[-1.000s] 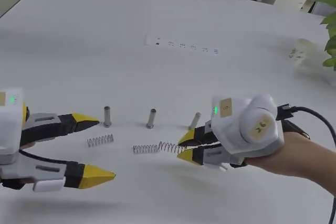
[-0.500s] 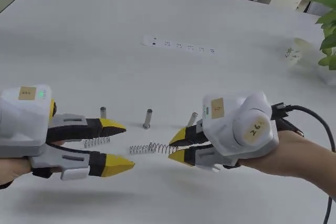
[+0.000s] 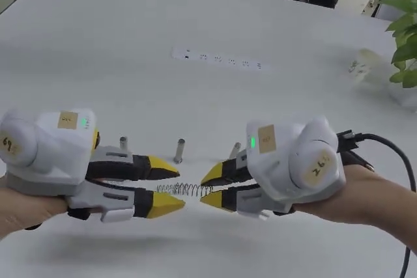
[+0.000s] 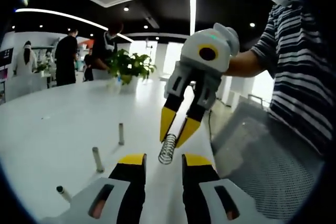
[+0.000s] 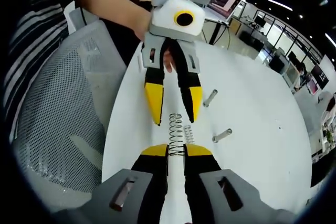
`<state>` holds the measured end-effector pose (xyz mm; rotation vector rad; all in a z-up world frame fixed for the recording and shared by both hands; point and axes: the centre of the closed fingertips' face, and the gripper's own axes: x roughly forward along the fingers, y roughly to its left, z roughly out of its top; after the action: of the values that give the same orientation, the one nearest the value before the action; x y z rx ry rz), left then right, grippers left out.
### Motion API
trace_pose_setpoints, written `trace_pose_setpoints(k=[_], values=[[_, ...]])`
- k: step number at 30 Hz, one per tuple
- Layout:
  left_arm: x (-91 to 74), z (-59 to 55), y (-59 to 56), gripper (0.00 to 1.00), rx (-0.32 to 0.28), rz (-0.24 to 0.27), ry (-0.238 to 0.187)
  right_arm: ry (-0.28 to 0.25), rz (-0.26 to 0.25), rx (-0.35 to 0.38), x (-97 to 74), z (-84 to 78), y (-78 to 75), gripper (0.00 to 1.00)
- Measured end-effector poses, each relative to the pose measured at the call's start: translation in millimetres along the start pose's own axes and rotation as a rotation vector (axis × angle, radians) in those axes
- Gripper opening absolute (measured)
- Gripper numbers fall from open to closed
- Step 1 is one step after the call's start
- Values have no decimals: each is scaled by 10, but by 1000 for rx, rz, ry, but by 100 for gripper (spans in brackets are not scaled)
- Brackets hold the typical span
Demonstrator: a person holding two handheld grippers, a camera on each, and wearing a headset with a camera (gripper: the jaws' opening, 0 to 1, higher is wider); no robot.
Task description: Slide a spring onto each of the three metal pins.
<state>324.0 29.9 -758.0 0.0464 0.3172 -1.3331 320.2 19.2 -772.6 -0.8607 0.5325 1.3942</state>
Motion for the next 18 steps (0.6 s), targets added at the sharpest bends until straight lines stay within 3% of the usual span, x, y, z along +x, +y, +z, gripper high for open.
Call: trace_pose_setpoints(k=[9, 18], values=[[64, 31, -65, 7, 17, -32, -3, -16, -4, -3, -42, 38, -15, 8], [76, 66, -90, 3, 31, -43, -17, -22, 0, -7, -53, 40, 20, 8]])
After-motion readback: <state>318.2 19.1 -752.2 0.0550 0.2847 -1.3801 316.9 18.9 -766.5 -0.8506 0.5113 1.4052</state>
